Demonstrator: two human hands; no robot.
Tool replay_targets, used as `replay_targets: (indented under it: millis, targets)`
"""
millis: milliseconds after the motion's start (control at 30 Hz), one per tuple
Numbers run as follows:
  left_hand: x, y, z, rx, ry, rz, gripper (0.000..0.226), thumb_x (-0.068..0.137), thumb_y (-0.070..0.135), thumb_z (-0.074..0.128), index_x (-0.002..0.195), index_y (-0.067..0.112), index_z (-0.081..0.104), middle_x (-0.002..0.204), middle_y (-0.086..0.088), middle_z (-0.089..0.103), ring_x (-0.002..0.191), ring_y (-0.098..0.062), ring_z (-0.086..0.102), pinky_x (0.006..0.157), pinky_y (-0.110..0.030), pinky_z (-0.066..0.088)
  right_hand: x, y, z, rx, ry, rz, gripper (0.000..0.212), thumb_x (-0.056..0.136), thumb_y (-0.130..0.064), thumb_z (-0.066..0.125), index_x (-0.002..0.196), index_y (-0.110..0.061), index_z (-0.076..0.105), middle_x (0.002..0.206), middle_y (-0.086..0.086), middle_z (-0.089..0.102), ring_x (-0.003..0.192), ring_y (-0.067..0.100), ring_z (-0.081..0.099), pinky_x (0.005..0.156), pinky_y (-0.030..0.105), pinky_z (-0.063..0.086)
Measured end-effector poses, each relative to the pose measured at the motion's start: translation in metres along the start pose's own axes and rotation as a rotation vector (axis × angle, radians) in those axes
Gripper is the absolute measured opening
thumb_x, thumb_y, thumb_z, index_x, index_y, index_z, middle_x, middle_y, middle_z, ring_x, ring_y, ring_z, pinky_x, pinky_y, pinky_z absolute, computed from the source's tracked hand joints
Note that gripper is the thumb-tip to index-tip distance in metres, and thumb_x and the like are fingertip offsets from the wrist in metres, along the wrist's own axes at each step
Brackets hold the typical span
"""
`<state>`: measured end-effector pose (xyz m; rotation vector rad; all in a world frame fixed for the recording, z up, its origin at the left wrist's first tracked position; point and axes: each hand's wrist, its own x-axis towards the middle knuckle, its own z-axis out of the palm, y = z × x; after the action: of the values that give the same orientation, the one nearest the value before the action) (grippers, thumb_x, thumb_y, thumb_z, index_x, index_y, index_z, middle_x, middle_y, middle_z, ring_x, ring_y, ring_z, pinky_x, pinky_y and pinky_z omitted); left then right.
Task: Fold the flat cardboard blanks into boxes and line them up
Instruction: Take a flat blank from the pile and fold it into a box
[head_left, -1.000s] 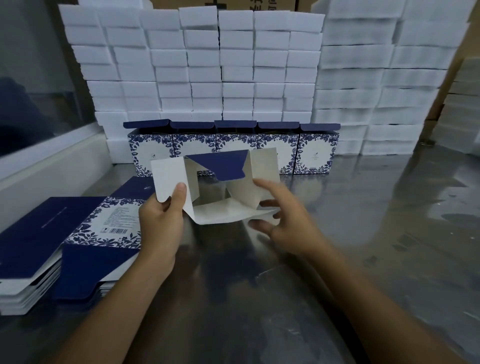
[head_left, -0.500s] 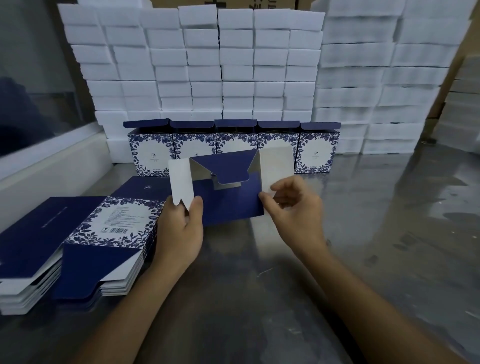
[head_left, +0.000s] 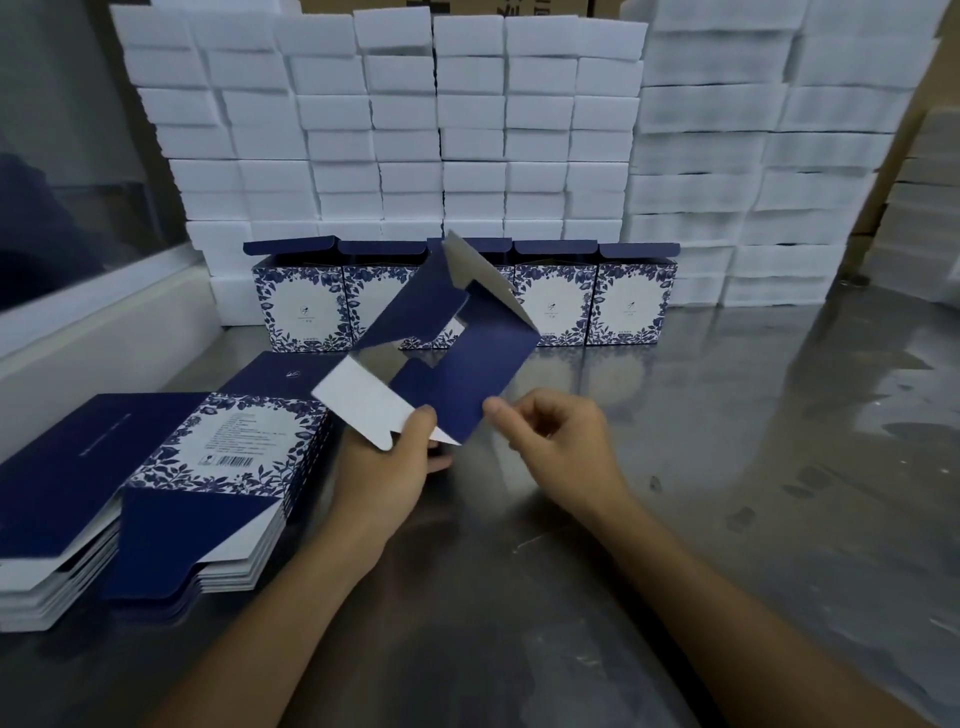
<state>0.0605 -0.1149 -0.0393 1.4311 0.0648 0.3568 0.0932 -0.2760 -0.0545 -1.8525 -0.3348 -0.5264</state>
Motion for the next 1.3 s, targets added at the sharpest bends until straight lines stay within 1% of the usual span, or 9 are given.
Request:
replay_targets:
  millis: [167,267,400,500,667,767,967,1167,1300]
  targets:
    - [0.0,-0.005,-0.001,0.102,-0.047,-0.046,0.011,0.094,0.015,0.057,0.09,0.02,0.067,0.077,0.008,0.074,0.073,-0.016,0.073,0.06,-0.029,0.06,-0.01,-0.006,0.01,-0.088,-0.199,-0.023,0.052,0.094,-0.047,0.064,0.061,-0.007,0.063,0.057,0.01,0.064,0.052,0.025,0.059,0.057,0.045,0.051]
    - [0.0,-0.006,-0.001,0.13,-0.052,-0.067,0.014,0.093,0.016,0.056,0.089,0.021,0.068,0.077,0.006,0.074,0.067,-0.017,0.073,0.064,-0.036,0.062,-0.009,-0.007,0.01,-0.116,-0.237,-0.009,0.049,0.098,-0.042,0.061,0.059,-0.013,0.064,0.055,0.001,0.065,0.046,0.007,0.054,0.057,0.036,0.051]
    - [0.0,-0.007,-0.002,0.163,-0.066,-0.049,0.022,0.093,0.016,0.056,0.083,0.03,0.069,0.078,0.011,0.074,0.064,-0.013,0.072,0.066,-0.044,0.061,-0.008,-0.004,0.009,-0.12,-0.228,-0.003,0.047,0.101,-0.031,0.058,0.061,-0.008,0.064,0.049,-0.007,0.059,0.043,0.003,0.049,0.052,0.019,0.038]
    - [0.001,-0.008,-0.002,0.2,-0.057,-0.061,0.017,0.092,0.019,0.058,0.083,0.03,0.068,0.075,0.012,0.072,0.062,-0.015,0.071,0.066,-0.046,0.061,-0.009,-0.002,0.009,-0.091,-0.221,0.008,0.049,0.101,-0.032,0.058,0.062,-0.004,0.065,0.048,-0.011,0.058,0.043,0.002,0.049,0.053,0.017,0.038]
    - [0.003,-0.006,-0.004,0.186,-0.004,-0.097,0.01,0.091,0.026,0.061,0.084,0.025,0.068,0.07,0.007,0.071,0.057,-0.021,0.07,0.043,-0.031,0.053,-0.005,-0.004,0.008,0.05,-0.09,0.034,0.049,0.1,-0.04,0.058,0.059,-0.014,0.066,0.047,-0.006,0.057,0.043,0.004,0.048,0.052,0.019,0.039]
    - [0.002,-0.007,-0.005,0.183,-0.006,-0.116,0.01,0.09,0.026,0.062,0.083,0.023,0.069,0.07,0.006,0.072,0.056,-0.02,0.069,0.044,-0.028,0.051,-0.001,-0.003,0.003,0.078,-0.021,0.043,0.048,0.101,-0.037,0.057,0.056,-0.022,0.063,0.046,-0.006,0.056,0.043,0.006,0.048,0.051,0.025,0.04]
    - [0.004,-0.01,-0.006,0.208,-0.029,-0.09,0.012,0.089,0.024,0.063,0.079,0.025,0.069,0.067,0.009,0.071,0.051,-0.016,0.067,0.042,-0.023,0.048,0.002,0.001,0.001,0.04,0.004,0.069,0.05,0.102,-0.027,0.055,0.054,-0.019,0.062,0.045,-0.007,0.056,0.042,0.007,0.046,0.049,0.026,0.041]
    - [0.008,-0.012,-0.011,0.202,0.016,-0.061,0.014,0.088,0.019,0.063,0.075,0.024,0.067,0.061,0.013,0.068,0.048,-0.007,0.064,0.048,-0.025,0.05,0.005,0.003,-0.001,0.122,0.078,0.076,0.054,0.101,-0.041,0.055,0.059,-0.007,0.056,0.048,-0.004,0.05,0.047,0.012,0.042,0.053,0.032,0.036]
    - [0.011,-0.013,-0.012,0.193,0.021,-0.013,0.014,0.087,0.014,0.064,0.076,0.024,0.065,0.058,0.014,0.066,0.049,-0.004,0.063,0.044,-0.015,0.046,0.01,0.01,-0.007,0.108,0.151,0.085,0.051,0.101,-0.042,0.05,0.058,-0.014,0.054,0.047,-0.008,0.045,0.048,0.011,0.038,0.054,0.031,0.031]
